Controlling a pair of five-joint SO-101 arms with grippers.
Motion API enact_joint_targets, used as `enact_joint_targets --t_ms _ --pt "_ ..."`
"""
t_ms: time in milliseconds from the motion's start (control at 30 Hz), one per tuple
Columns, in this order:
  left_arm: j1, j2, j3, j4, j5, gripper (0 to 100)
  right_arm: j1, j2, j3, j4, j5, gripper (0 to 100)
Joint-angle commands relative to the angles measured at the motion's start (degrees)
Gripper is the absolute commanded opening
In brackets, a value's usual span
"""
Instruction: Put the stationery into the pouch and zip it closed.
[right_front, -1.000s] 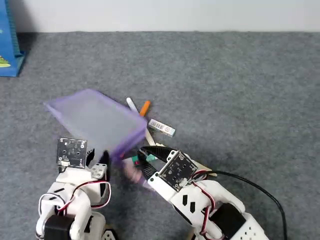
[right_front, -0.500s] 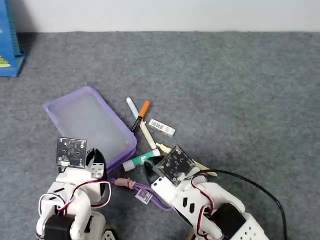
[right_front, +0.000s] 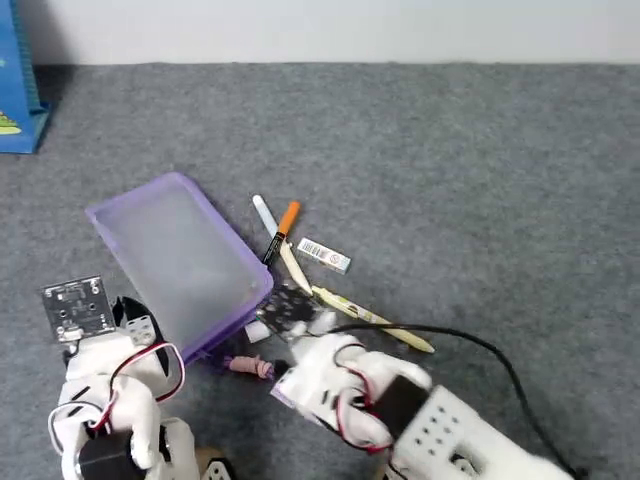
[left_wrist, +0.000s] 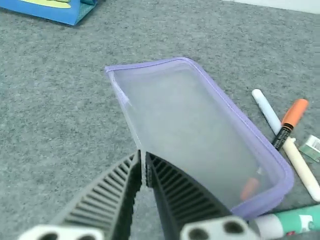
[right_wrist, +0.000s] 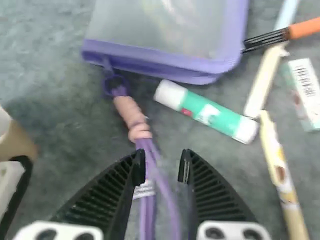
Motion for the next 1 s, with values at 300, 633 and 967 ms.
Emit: enact_joint_targets --t_ms 300,633,967 --pt "-0.44 -0.7 -0.4 -1.41 -0.44 2 -6.2 25.54 -6.59 -16.04 -2.9 13.0" --pt "-0.62 -0.7 -0.4 -1.41 -0.44 2 -5.85 39.16 -15.03 -16.75 -2.64 13.0" --pt "-0.7 -0.7 -0.4 -0.44 -0.44 2 -4.97 48.4 -17.76 -21.41 -2.46 12.6"
